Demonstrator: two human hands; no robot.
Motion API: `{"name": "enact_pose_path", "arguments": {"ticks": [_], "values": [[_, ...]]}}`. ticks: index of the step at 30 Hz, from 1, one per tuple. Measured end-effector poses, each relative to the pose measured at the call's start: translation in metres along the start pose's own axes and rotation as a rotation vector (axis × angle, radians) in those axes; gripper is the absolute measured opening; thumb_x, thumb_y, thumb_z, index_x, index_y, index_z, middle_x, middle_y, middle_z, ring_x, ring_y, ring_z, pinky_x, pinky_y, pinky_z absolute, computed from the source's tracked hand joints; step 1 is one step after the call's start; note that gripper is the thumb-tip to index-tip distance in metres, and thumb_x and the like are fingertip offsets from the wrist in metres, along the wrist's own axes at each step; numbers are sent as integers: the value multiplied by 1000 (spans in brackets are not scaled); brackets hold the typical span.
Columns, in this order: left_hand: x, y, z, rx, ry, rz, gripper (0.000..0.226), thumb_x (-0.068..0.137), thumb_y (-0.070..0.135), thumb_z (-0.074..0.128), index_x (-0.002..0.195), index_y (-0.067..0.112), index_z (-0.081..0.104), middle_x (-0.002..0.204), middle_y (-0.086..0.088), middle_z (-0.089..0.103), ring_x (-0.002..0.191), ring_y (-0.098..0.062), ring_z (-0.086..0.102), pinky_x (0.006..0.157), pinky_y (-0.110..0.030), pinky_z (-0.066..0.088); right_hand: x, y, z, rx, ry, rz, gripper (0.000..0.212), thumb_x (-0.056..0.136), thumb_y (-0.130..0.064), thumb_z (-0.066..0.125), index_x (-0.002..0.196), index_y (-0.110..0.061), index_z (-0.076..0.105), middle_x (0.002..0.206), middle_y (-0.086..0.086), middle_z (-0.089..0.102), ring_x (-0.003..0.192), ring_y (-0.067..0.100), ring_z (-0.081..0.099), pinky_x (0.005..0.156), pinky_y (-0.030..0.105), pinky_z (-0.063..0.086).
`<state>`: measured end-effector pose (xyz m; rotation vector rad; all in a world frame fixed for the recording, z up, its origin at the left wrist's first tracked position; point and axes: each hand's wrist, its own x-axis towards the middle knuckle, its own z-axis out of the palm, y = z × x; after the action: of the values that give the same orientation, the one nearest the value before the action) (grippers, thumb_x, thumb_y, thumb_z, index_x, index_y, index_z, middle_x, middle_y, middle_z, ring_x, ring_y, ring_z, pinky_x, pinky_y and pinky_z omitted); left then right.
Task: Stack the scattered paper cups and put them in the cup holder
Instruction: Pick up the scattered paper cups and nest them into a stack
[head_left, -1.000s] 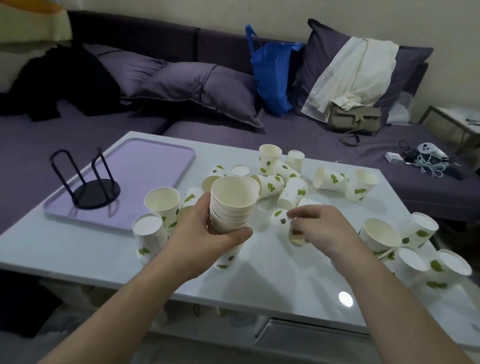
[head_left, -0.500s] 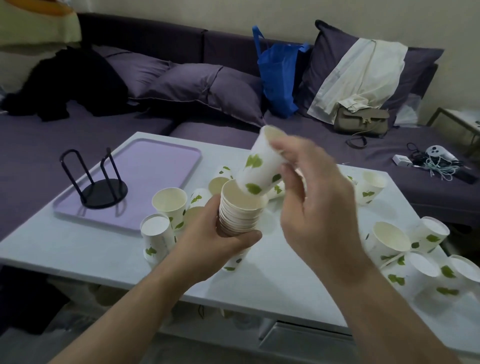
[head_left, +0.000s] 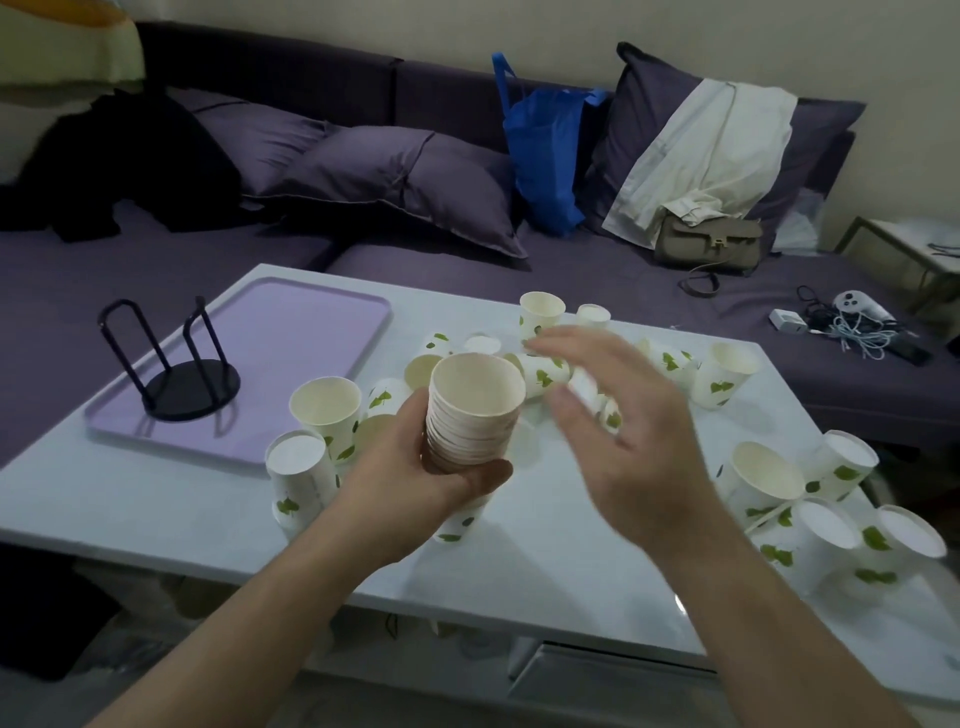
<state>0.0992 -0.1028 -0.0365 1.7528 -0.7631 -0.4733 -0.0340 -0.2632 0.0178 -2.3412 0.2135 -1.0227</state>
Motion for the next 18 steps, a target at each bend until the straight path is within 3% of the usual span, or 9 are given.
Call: {"name": "enact_pose_path", "arguments": {"ticks": [2,3,6,9,11,16,18], "values": [[-1,1,1,-3,-5,-9,56,81,34,94,123,48,60,110,37,71,99,13,68,80,-14,52,7,32,-5,-174,147,212,38,94,-10,66,132,-12,66,134,-1,64,129,15,57,110,32,46],[-1,0,2,3,-4,-10,55,81,34,94,123,47,60,109,38,71,99,14,68,78,-12,50,10,50,-8,-274,130,359,46,92,-11,68,137,-11,60,139,2,58,133,22,52,112,34,44],[-1,1,3,8,4,-17,54,81,33,94,122,45,61,107,38,71,97,14,68,75,-8,50,11,97,-8,-508,-160,639,68,85,-14,73,147,-7,46,152,10,44,144,32,37,117,41,36],[-1,1,3,-5,-2,-26,53,82,30,94,119,46,60,103,41,70,94,18,67,69,-1,51,4,112,-4,-729,-400,726,56,82,-17,70,134,-11,51,141,10,53,134,33,44,111,40,39],[0,1,3,-17,-3,-27,54,82,29,94,118,47,59,102,43,70,94,19,67,69,1,49,1,109,-3,-790,-408,751,45,84,-19,68,127,-14,55,135,9,55,127,32,49,104,40,42],[0,2,5,-8,10,-36,53,80,35,95,120,47,62,106,36,73,96,12,69,83,-18,53,-3,105,-2,-859,-504,863,47,94,-25,64,138,-18,52,141,13,44,133,35,44,92,41,44],[-1,2,4,-7,8,-37,55,80,36,95,121,48,61,107,36,73,97,12,70,85,-21,54,-5,103,-3,-869,-566,873,46,95,-23,65,137,-15,49,137,15,49,130,36,45,89,40,44]]}}
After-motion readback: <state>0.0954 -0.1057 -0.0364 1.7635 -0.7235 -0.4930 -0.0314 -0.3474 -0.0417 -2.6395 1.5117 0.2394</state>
